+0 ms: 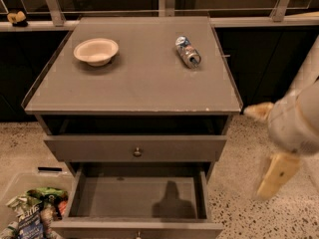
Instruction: Close middle drawer
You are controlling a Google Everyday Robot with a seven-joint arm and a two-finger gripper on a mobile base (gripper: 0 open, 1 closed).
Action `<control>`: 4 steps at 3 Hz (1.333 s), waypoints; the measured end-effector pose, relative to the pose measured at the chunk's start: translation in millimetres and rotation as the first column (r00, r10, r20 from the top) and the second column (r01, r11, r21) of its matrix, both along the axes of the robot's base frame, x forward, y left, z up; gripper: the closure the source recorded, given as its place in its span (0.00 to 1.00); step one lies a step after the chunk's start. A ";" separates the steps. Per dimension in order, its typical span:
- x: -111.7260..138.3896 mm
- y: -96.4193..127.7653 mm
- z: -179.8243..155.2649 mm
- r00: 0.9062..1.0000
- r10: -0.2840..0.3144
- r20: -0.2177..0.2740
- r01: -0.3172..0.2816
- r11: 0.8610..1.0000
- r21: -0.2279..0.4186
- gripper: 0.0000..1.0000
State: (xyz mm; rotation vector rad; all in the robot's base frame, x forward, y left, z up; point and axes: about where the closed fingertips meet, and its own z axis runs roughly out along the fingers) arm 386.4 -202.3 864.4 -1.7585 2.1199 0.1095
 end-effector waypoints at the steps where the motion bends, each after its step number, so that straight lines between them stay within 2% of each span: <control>1: -28.4 6.2 -91.7 0.993 0.017 -0.120 -0.010 0.998 0.057 0.00; 2: -59.0 15.6 -189.0 0.964 0.017 -0.267 0.006 0.996 0.085 0.00; 3: -85.7 27.8 -257.8 0.936 0.012 -0.352 0.025 0.995 0.100 0.00; 4: -104.3 40.9 -299.9 0.942 0.011 -0.336 0.029 0.993 0.116 0.00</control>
Offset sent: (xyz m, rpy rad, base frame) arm -0.0988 0.0264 -0.3109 0.1223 0.4704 -0.0159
